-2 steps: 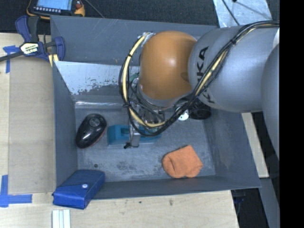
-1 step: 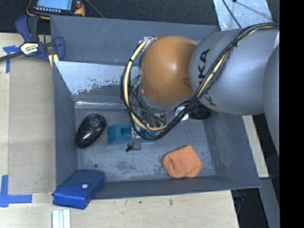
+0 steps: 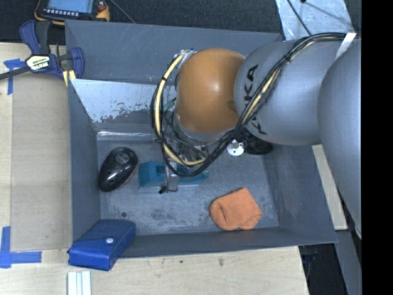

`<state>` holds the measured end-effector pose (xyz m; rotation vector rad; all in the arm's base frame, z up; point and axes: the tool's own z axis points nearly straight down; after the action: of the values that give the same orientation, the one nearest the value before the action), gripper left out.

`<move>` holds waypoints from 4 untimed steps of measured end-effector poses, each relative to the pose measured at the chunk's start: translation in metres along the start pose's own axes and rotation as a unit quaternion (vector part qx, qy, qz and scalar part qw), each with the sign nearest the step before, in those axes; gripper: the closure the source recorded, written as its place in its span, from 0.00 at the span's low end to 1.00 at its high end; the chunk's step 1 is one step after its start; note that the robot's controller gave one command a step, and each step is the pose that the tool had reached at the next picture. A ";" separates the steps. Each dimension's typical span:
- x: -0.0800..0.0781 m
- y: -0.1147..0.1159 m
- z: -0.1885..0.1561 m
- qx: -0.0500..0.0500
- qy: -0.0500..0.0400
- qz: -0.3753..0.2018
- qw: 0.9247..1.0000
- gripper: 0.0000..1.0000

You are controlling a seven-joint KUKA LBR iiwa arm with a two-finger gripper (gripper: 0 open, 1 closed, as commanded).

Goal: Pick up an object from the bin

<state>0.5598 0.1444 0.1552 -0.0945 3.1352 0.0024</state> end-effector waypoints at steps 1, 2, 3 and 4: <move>-0.023 -0.003 0.027 0.000 -0.001 0.110 0.994 0.00; -0.028 -0.007 0.043 0.001 0.002 0.068 0.998 0.00; -0.030 0.007 0.070 0.002 0.014 -0.033 0.999 1.00; -0.030 0.007 0.070 0.002 0.014 -0.033 0.999 1.00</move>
Offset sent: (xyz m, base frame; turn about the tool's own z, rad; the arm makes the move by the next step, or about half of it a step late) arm 0.0296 -0.0079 -0.0536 0.0798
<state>0.5899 0.1536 0.0857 -0.1997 3.1583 -0.0046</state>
